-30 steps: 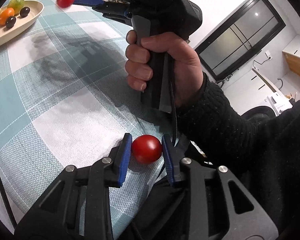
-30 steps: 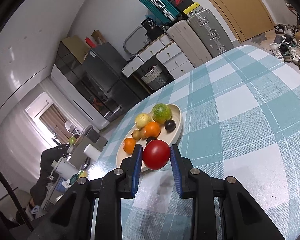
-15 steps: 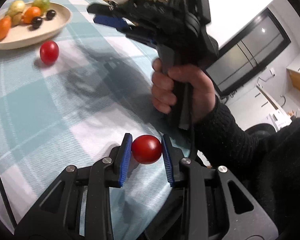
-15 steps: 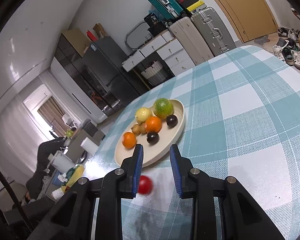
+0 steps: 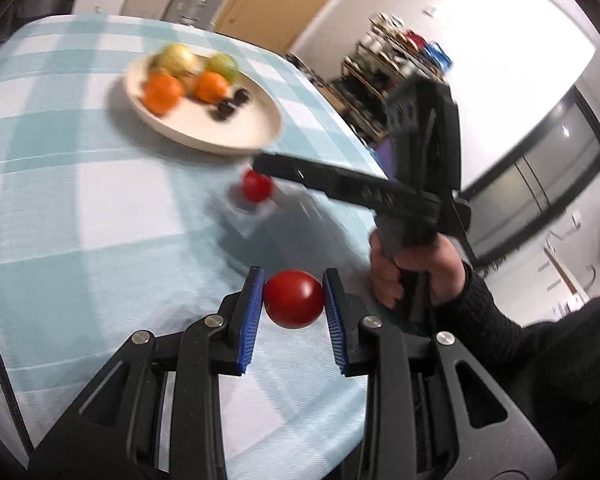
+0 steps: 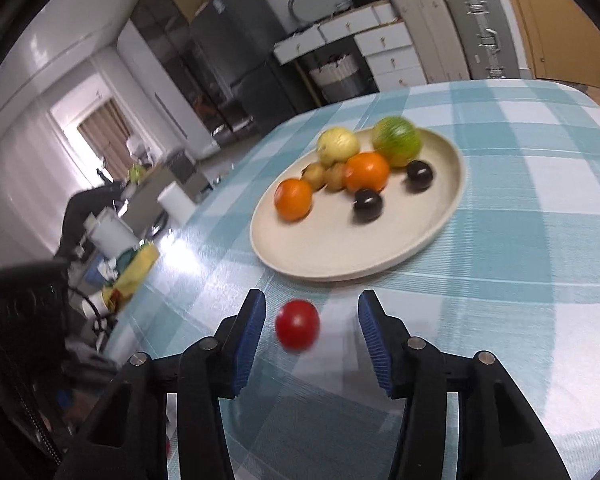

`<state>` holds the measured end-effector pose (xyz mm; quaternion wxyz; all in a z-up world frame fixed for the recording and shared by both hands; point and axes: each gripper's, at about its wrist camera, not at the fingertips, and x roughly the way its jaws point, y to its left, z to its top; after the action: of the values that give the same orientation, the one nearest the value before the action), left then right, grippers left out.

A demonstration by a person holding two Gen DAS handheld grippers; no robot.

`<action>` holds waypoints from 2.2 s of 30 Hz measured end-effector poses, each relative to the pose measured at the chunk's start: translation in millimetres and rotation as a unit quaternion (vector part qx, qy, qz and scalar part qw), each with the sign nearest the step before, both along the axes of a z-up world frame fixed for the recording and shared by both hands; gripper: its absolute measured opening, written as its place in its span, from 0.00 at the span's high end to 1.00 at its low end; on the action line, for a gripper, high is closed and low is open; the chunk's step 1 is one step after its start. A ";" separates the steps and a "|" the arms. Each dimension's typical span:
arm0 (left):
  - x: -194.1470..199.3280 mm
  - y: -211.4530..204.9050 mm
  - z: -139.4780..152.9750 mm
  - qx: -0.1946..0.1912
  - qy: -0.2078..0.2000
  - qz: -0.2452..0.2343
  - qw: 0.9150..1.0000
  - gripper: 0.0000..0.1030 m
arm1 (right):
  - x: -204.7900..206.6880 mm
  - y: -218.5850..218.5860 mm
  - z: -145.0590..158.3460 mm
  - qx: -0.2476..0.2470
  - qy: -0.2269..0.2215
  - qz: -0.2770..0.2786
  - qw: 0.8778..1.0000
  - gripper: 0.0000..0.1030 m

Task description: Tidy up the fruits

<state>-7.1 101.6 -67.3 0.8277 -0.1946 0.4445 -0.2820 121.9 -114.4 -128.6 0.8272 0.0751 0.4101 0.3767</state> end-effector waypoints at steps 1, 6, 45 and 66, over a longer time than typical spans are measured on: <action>-0.3 7.8 2.4 0.000 -0.004 0.011 1.000 0.74 | 0.1 5.0 -1.0 -0.007 0.003 0.003 1.000 0.52; 17.6 20.6 5.0 0.009 -0.020 0.035 0.999 0.74 | -4.1 21.0 -7.3 -0.044 0.005 0.010 0.999 0.52; 232.9 -35.5 -4.7 0.060 -0.018 0.093 0.994 0.74 | 87.6 -4.9 23.2 0.000 -0.043 -0.071 0.997 0.74; 151.7 -52.6 60.1 0.165 -0.170 0.186 0.953 0.03 | 25.5 -49.3 66.6 0.057 -0.163 -0.140 0.975 0.03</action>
<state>144.6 49.0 -7.3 0.9494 -0.0833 0.2934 -0.0745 147.5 -163.7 -62.1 0.9217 0.1165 0.2326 0.2876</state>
